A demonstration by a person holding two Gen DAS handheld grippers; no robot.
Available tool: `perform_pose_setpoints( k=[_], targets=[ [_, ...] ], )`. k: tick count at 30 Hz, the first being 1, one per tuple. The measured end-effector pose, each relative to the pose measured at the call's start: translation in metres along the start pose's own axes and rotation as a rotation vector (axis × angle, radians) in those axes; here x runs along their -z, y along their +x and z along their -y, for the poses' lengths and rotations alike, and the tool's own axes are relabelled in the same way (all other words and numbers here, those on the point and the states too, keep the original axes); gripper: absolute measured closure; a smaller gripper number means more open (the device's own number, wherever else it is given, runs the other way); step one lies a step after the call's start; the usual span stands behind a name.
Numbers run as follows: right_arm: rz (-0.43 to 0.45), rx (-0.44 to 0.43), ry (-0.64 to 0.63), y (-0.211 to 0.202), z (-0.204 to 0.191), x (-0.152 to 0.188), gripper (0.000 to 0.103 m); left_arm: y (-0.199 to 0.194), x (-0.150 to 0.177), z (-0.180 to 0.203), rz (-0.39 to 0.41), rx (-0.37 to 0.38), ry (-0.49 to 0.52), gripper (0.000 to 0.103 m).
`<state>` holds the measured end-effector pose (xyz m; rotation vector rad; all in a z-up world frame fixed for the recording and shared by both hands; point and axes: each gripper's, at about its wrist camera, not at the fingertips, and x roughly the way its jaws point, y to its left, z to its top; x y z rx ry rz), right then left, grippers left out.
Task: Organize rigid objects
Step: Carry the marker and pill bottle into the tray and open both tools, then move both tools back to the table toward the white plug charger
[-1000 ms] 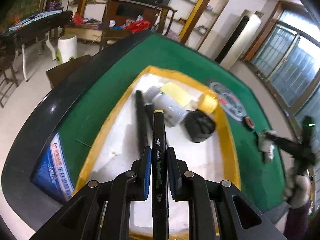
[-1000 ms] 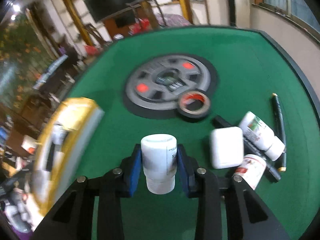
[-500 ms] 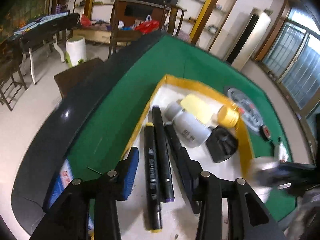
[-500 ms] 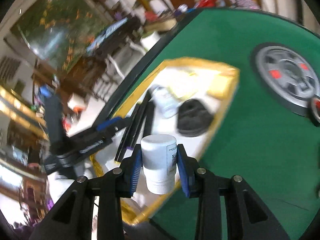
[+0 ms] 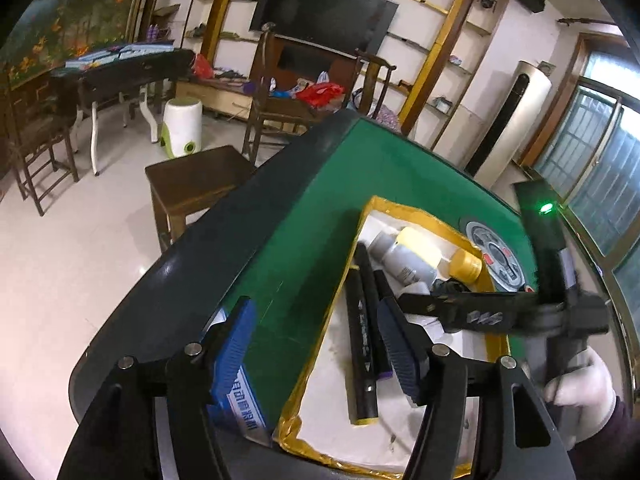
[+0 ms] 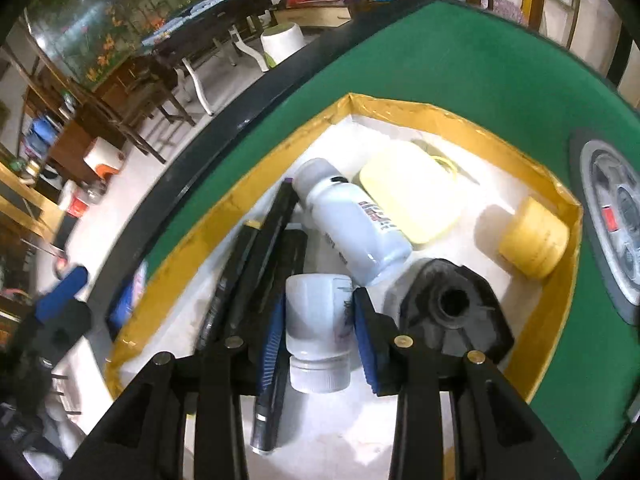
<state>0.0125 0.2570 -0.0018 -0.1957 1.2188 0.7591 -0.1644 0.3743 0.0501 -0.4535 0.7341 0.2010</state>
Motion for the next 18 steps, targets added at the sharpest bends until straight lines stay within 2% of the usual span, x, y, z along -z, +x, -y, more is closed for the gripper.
perform_pose_setpoints(
  k=[1, 3, 4, 6, 8, 14, 16, 18],
  targets=[
    [0.001, -0.029, 0.019, -0.002, 0.001, 0.001, 0.067, 0.001, 0.001, 0.001, -0.004, -0.002, 0.000, 0.036],
    [0.039, -0.070, 0.042, -0.019, 0.008, 0.006, 0.058, 0.000, 0.001, 0.005, -0.007, -0.009, 0.015, 0.036],
    [0.068, -0.061, 0.042, -0.029, 0.010, 0.010, 0.054, -0.001, 0.002, 0.010, -0.006, -0.013, 0.027, 0.035],
    [0.145, -0.013, 0.046, -0.057, 0.018, 0.022, 0.037, -0.002, 0.005, 0.019, -0.008, -0.026, 0.049, 0.029],
    [0.209, 0.015, 0.066, -0.081, 0.028, 0.037, 0.029, -0.001, 0.008, 0.032, -0.011, -0.032, 0.079, 0.028],
    [0.285, 0.057, 0.145, -0.119, 0.072, 0.082, 0.028, -0.009, 0.023, 0.087, 0.010, -0.070, 0.214, 0.027],
    [0.335, 0.094, 0.180, -0.127, 0.082, 0.101, 0.027, -0.013, 0.029, 0.109, 0.031, -0.090, 0.257, 0.024],
    [0.400, 0.116, 0.228, -0.133, 0.094, 0.121, 0.021, -0.017, 0.035, 0.130, 0.047, -0.094, 0.297, 0.022]
  ],
)
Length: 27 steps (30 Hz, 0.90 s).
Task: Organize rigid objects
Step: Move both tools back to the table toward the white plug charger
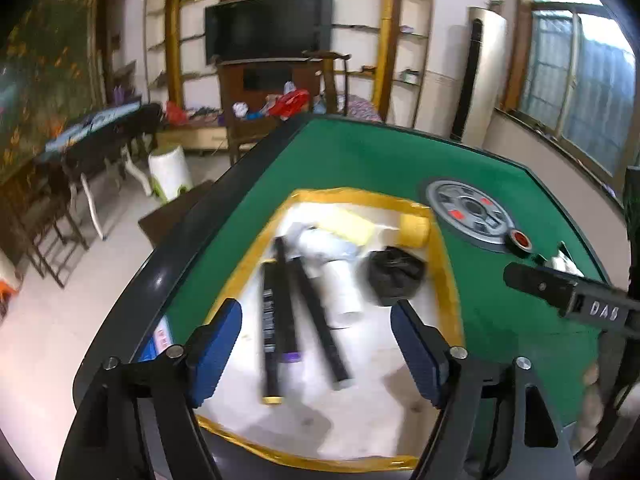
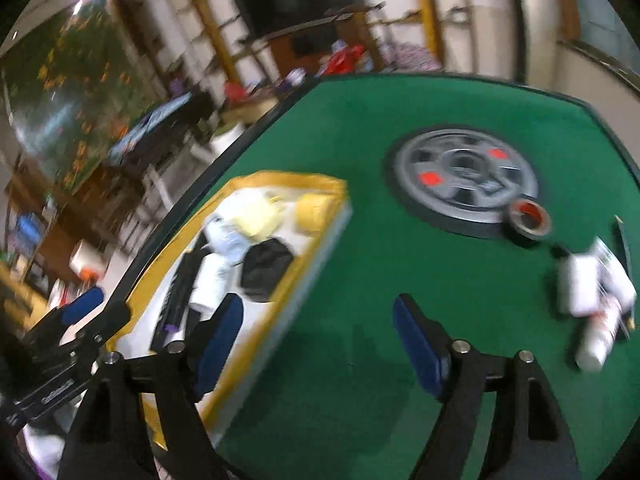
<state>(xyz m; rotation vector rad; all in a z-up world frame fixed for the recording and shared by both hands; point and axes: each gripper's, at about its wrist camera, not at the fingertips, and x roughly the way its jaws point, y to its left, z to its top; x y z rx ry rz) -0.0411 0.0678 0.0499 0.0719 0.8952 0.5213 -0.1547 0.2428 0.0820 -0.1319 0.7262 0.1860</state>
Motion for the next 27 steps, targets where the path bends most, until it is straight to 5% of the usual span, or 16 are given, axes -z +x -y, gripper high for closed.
perform_pose_setpoints(
  k=[5, 17, 27],
  targets=[
    [0.046, 0.023, 0.084, -0.011, 0.029, 0.022, 0.018, -0.015, 0.002, 0.050, 0.025, -0.004, 0.113, 0.011],
    [0.122, 0.061, 0.210, -0.044, 0.097, 0.044, 0.018, -0.013, 0.017, 0.147, -0.030, -0.001, 0.330, 0.011],
    [0.157, 0.083, 0.340, -0.066, 0.157, 0.059, 0.018, -0.006, 0.026, 0.188, -0.059, 0.014, 0.406, 0.011]
  ],
)
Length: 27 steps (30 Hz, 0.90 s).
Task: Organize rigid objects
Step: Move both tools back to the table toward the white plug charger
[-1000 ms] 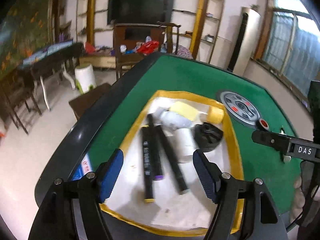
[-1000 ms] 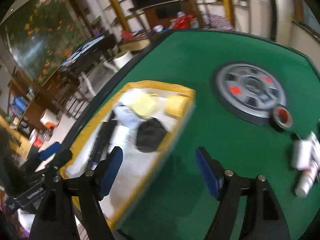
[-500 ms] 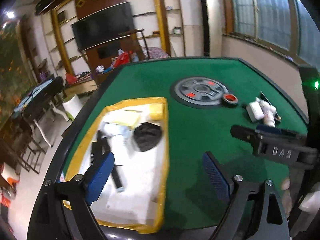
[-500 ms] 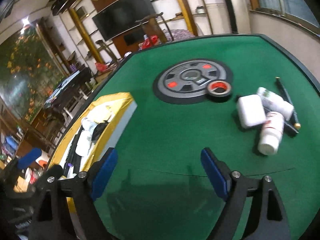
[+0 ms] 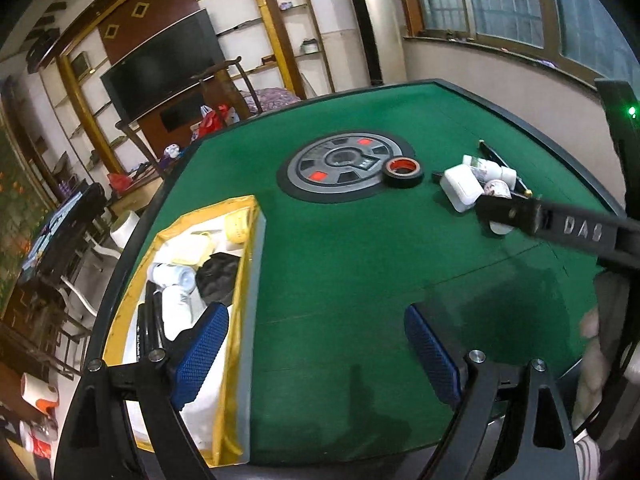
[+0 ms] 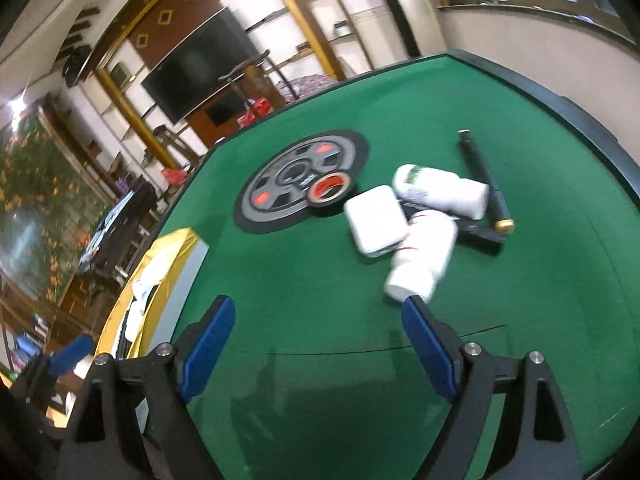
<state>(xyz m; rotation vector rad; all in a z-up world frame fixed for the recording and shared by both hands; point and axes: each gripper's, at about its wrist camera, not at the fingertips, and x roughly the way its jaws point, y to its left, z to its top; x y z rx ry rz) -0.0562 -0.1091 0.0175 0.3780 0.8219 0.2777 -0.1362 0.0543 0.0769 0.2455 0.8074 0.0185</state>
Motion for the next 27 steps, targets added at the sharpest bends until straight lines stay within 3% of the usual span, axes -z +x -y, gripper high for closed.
perform_pose_setpoints(
  k=[9, 14, 20, 27],
  targets=[
    [0.037, 0.020, 0.107, -0.016, 0.055, -0.032, 0.018, 0.015, 0.001, 0.002, -0.053, 0.057, -0.031, 0.011],
    [-0.004, -0.025, 0.192, -0.008, 0.080, -0.060, 0.018, 0.027, 0.006, -0.002, -0.094, 0.101, -0.063, 0.011],
    [-0.059, -0.084, 0.145, 0.019, 0.063, -0.069, 0.018, 0.035, 0.010, -0.011, -0.123, 0.127, -0.101, 0.011],
    [-0.167, 0.005, -0.007, 0.083, 0.021, -0.086, 0.018, 0.035, 0.016, -0.027, -0.132, 0.134, -0.142, 0.011]
  ],
)
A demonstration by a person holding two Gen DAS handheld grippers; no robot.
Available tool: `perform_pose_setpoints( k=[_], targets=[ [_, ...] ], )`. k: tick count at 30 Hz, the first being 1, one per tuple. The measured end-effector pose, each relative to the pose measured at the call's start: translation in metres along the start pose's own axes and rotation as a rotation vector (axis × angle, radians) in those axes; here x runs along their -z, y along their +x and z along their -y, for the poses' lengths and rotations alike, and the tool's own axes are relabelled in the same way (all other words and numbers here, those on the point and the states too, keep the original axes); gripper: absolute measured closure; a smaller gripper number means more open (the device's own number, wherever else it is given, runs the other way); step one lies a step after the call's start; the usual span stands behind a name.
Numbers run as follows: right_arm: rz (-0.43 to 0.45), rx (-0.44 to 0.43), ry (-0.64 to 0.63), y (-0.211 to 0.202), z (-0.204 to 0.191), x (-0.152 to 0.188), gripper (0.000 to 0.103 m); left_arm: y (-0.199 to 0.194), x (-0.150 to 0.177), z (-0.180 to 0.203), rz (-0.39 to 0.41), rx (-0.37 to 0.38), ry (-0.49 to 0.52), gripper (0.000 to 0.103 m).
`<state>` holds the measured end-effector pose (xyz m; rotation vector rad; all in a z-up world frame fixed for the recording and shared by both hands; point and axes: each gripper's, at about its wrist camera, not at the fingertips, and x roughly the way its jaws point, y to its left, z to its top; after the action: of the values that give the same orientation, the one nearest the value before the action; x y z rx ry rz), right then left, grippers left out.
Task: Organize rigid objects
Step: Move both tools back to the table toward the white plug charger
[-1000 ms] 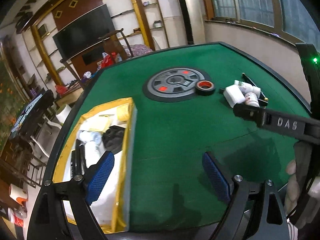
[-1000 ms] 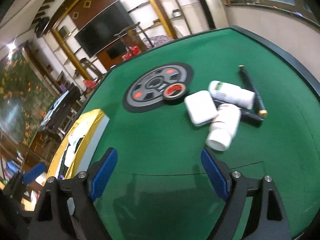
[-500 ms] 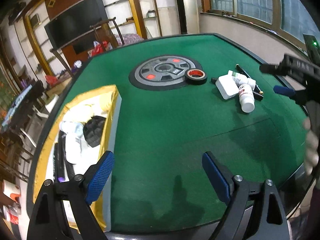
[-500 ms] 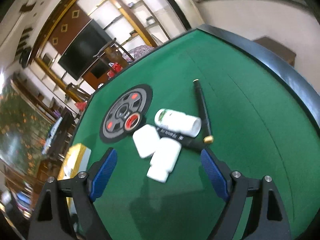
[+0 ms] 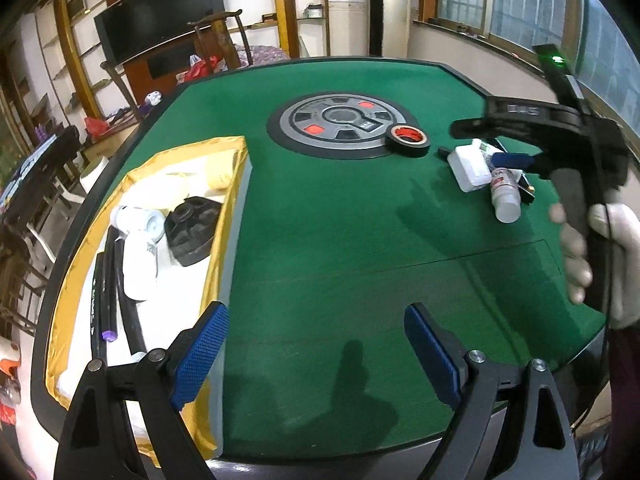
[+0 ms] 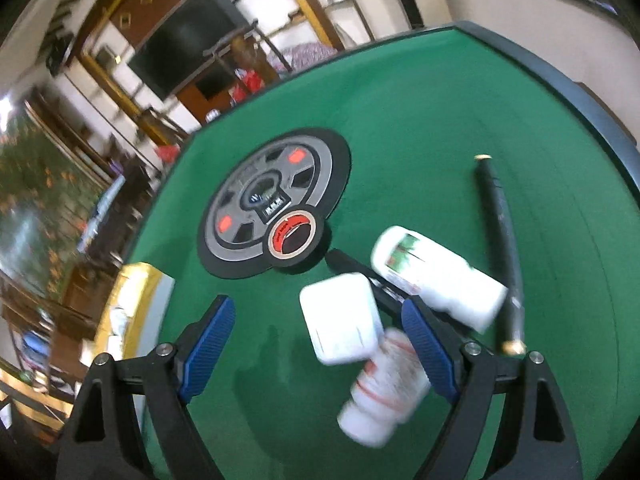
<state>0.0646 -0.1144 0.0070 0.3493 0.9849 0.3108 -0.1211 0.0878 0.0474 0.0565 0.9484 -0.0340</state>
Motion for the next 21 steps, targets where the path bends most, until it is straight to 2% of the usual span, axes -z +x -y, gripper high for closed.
perform_pose_setpoints(
  k=[2, 3, 4, 5, 7, 8, 9, 10, 14, 17, 19, 21],
  targets=[
    [-0.030, -0.003, -0.019, 0.014, -0.008, -0.004, 0.018, 0.000, 0.001, -0.006, -0.006, 0.004, -0.015, 0.011],
    [-0.077, -0.037, -0.024, 0.021, -0.013, -0.004, 0.016, 0.001, 0.001, -0.010, -0.009, 0.009, -0.023, 0.011],
    [-0.101, -0.086, -0.037, 0.022, -0.019, -0.002, 0.016, 0.001, 0.001, -0.013, -0.009, 0.016, -0.032, 0.011],
    [-0.161, -0.214, -0.022, 0.023, -0.023, 0.001, 0.016, 0.002, 0.001, -0.016, -0.009, 0.031, -0.042, 0.011],
    [-0.207, -0.390, -0.003, 0.017, -0.030, 0.010, 0.016, 0.005, 0.000, -0.020, -0.021, 0.062, -0.065, 0.011],
    [-0.192, -0.426, -0.017, 0.009, -0.033, 0.013, 0.016, 0.008, -0.001, -0.021, -0.026, 0.074, -0.075, 0.011],
    [-0.166, -0.422, -0.030, 0.001, -0.034, 0.014, 0.016, 0.010, -0.002, -0.022, -0.030, 0.084, -0.083, 0.011],
    [-0.132, -0.399, -0.039, -0.007, -0.034, 0.016, 0.016, 0.011, -0.002, -0.021, -0.026, 0.084, -0.082, 0.011],
    [0.099, -0.212, -0.040, -0.048, -0.016, 0.019, 0.016, 0.016, -0.005, -0.013, -0.024, 0.095, -0.058, 0.010],
    [0.321, 0.040, -0.006, -0.075, 0.006, 0.023, 0.016, 0.023, -0.014, -0.007, -0.043, 0.149, -0.062, 0.010],
    [0.391, 0.121, 0.029, -0.080, 0.023, 0.021, 0.015, 0.026, -0.022, 0.000, -0.024, 0.152, -0.051, 0.010],
    [0.424, 0.134, 0.085, -0.081, 0.046, 0.021, 0.015, 0.034, -0.035, 0.009, 0.013, 0.105, -0.019, 0.010]
  ],
)
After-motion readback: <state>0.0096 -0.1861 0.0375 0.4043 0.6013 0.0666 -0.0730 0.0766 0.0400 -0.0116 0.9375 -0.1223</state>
